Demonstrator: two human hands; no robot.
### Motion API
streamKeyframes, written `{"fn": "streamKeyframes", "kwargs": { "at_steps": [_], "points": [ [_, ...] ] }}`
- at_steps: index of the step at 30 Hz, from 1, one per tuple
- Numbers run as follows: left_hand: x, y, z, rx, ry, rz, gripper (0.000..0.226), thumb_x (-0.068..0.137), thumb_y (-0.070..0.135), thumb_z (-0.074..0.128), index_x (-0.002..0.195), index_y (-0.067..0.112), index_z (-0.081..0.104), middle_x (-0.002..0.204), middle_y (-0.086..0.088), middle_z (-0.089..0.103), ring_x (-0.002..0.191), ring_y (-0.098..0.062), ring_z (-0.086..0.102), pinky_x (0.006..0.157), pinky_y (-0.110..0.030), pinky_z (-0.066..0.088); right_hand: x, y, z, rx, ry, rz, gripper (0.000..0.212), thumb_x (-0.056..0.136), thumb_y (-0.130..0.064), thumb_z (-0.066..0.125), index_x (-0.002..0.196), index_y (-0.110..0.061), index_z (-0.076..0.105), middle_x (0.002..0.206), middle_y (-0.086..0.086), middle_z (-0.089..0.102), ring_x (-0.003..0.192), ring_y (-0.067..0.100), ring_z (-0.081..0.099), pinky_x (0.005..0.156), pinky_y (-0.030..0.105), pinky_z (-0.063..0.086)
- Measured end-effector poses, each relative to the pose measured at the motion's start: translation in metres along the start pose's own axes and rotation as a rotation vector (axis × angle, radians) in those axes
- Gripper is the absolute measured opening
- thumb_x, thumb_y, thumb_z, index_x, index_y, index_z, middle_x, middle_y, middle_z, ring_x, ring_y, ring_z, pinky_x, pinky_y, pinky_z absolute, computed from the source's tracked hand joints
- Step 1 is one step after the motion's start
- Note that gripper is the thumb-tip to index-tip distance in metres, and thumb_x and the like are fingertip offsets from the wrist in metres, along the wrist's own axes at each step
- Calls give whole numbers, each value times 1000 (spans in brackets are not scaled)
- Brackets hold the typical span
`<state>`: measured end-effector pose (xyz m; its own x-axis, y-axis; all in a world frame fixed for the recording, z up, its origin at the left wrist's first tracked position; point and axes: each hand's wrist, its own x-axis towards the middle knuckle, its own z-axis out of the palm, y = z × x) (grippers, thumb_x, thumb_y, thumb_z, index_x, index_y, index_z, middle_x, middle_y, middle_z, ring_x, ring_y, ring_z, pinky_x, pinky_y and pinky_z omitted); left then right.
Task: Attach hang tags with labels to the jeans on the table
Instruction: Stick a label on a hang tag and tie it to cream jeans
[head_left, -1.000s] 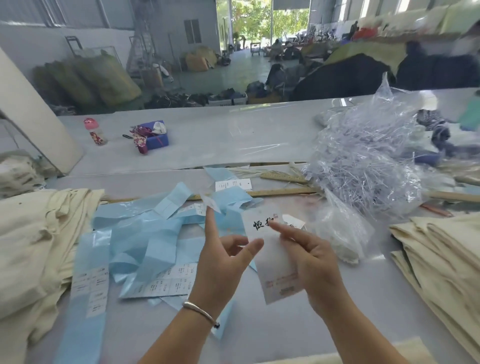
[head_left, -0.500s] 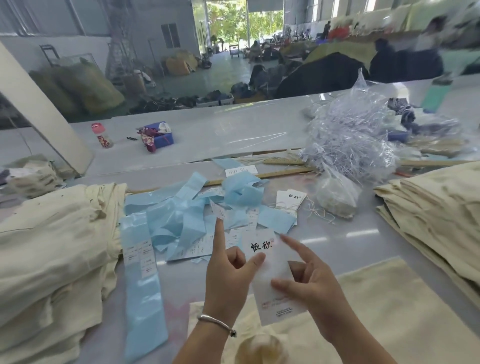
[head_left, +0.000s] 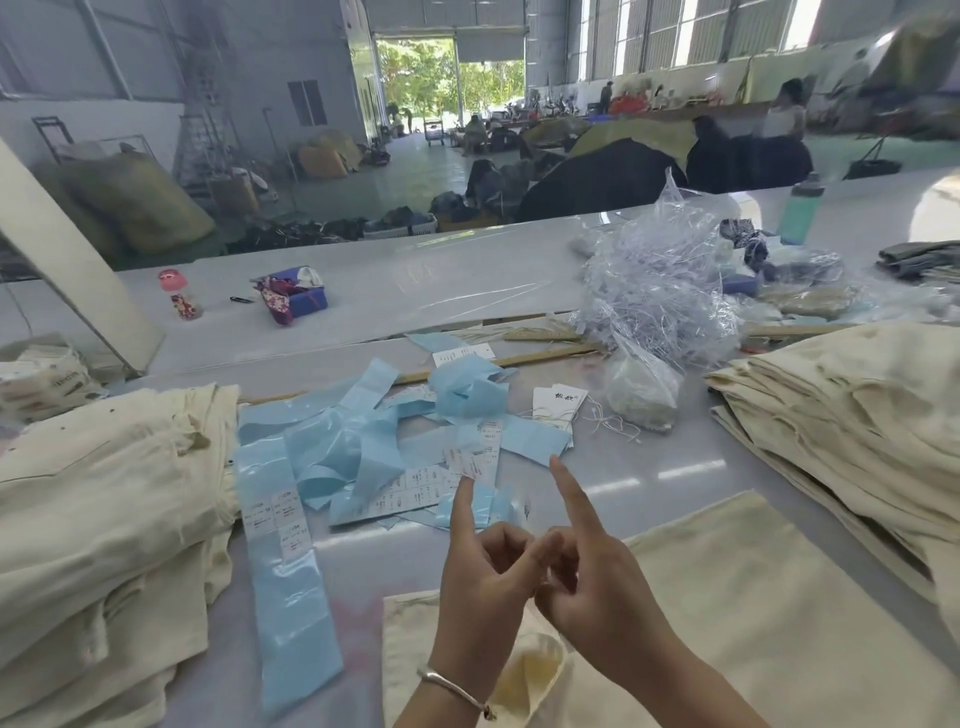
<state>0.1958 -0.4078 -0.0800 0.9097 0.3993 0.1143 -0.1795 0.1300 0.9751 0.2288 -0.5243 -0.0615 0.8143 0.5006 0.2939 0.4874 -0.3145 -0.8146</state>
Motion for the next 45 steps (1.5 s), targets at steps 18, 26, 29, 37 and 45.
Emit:
{"fn": "streamKeyframes", "kwargs": {
  "at_steps": [18,26,29,37,45],
  "points": [
    [-8,18,-7,-143,28,49,88,82,0,67,141,38,14,74,-12,67,65,-20,65,63,-25,52,-1,-7,7,36,85,-85,101,75,-1,59,146,-55,14,56,-4,40,49,10,39,52,22,42],
    [-9,23,-20,5,217,131,34,87,20,68,118,29,60,90,4,67,81,-14,59,72,-23,47,3,8,2,700,-53,342,69,69,12,73,129,-18,56,105,10,73,92,20,68,82,33,56],
    [-8,27,-22,29,215,53,20,70,29,71,88,21,72,119,4,63,106,-8,61,83,-20,46,6,10,-4,836,-107,392,82,54,8,69,131,-12,51,105,14,72,90,20,69,76,32,56],
    [-9,31,-12,117,146,-71,25,66,21,83,85,8,71,130,13,55,104,14,55,92,-23,47,8,10,-3,826,-159,312,86,59,11,66,139,-9,46,110,18,70,90,26,68,74,36,56],
    [-3,27,-7,51,158,-102,24,72,4,80,94,0,69,129,1,56,116,-10,57,72,-21,55,10,6,1,794,-100,235,70,63,10,64,122,-27,59,108,8,72,96,19,67,75,32,57]
  ]
}}
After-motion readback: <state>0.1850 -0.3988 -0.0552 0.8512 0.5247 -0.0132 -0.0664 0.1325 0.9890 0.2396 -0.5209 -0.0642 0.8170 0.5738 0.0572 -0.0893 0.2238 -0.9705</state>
